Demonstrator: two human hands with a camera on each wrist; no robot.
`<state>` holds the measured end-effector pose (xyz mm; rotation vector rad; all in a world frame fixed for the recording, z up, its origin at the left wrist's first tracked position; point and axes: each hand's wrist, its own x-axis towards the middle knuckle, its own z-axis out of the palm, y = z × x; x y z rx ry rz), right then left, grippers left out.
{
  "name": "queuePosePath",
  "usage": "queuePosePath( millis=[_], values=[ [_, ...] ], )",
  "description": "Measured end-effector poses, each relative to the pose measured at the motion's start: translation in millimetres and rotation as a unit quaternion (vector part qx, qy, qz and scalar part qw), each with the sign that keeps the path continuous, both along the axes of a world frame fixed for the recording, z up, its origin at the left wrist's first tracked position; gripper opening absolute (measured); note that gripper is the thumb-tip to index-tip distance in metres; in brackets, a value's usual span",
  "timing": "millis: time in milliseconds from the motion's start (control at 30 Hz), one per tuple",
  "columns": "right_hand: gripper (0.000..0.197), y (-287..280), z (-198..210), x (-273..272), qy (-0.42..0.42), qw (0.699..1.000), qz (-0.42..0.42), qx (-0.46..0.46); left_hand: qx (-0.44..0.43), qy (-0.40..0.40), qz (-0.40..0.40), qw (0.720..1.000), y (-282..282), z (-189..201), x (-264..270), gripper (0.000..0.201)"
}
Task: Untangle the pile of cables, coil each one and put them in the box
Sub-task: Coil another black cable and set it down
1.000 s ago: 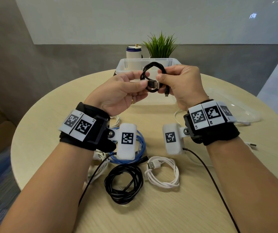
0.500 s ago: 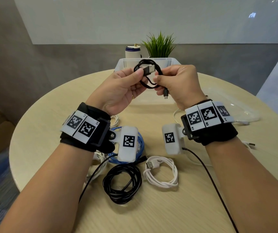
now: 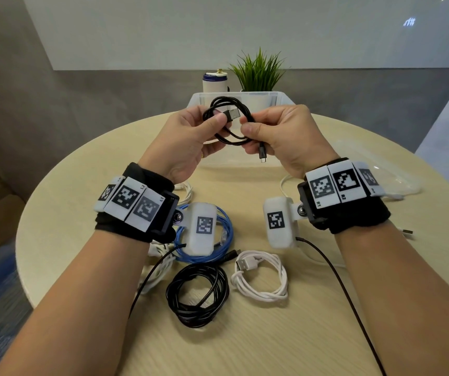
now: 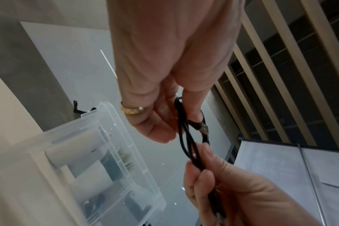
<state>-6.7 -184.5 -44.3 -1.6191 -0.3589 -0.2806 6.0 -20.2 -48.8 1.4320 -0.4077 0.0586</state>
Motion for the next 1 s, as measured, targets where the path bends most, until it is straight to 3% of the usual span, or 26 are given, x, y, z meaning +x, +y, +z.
queuePosePath(
  millis=[133,267,467,600,767,900,1000],
  values=[
    [0.007,1.2,-0.4,-0.6,0.005,1.000,0.018,0.007,0.010,0.005,0.041,0.999,-0.4,2.8,-1.1,0.009],
    [0.009,3.0,-1.6,1.4,-0.015,0.999,-0.017,-0.037,0.062,0.003,0.093,0.994,-1.4,-0.1,2.4,0.009],
    [0.013,-1.1,0.3,3.1,0.016,1.000,-0.012,0.018,0.112,0.018,0.029,0.993,-3.6,0.2,-2.6,0.020],
    [0.012,-6.7,1.0,4.8,0.040,0.999,-0.015,-0.006,0.159,0.009,0.018,0.987,-2.6,1.4,-3.1,0.028],
    [0.007,-0.3,-1.3,0.9,0.062,0.996,0.011,-0.066,0.118,0.011,0.022,0.993,-4.9,3.6,-5.0,0.037],
    [0.006,-0.4,-1.6,0.2,0.057,0.997,0.027,-0.049,0.111,0.014,-0.002,0.994,-4.6,2.3,-4.6,0.038],
    [0.015,-5.2,-2.1,0.0,0.063,0.994,0.084,-0.014,0.094,0.013,0.020,0.995,-3.4,4.9,-5.6,0.037]
  ],
)
